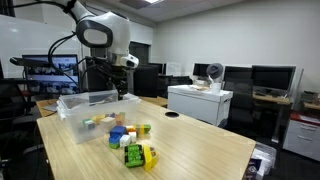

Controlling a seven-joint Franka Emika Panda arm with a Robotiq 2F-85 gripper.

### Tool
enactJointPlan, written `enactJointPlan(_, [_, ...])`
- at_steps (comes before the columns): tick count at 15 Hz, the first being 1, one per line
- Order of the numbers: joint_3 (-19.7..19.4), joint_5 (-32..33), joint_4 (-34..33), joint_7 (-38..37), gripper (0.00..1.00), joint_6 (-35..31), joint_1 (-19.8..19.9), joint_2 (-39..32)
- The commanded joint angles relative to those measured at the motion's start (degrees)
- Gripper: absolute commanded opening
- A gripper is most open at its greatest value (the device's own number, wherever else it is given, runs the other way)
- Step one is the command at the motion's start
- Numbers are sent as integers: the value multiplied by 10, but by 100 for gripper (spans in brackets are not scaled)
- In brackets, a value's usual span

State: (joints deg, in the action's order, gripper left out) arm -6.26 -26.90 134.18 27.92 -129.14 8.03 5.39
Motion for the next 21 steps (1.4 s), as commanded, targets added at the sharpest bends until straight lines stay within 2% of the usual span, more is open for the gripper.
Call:
enactJointPlan(1, [-16,-1,-16,3,100,5,-7,12])
enactJointPlan(4, [-30,-11,-57,-21,100,1,0,-10])
enactJointPlan(9, [-54,-7,-110,-155,100,-33,17,-70])
enactJointPlan(12, [-57,1,-118,-238,100,-85,25,-122])
enactJointPlan(15, [-59,25,-117,-328,100,-145,27,-176])
enactJointPlan(17, [-68,66,-119,-413,100,-182,21,-223])
enactJointPlan(21, [-80,114,-132,-492,100,-168,15,-261])
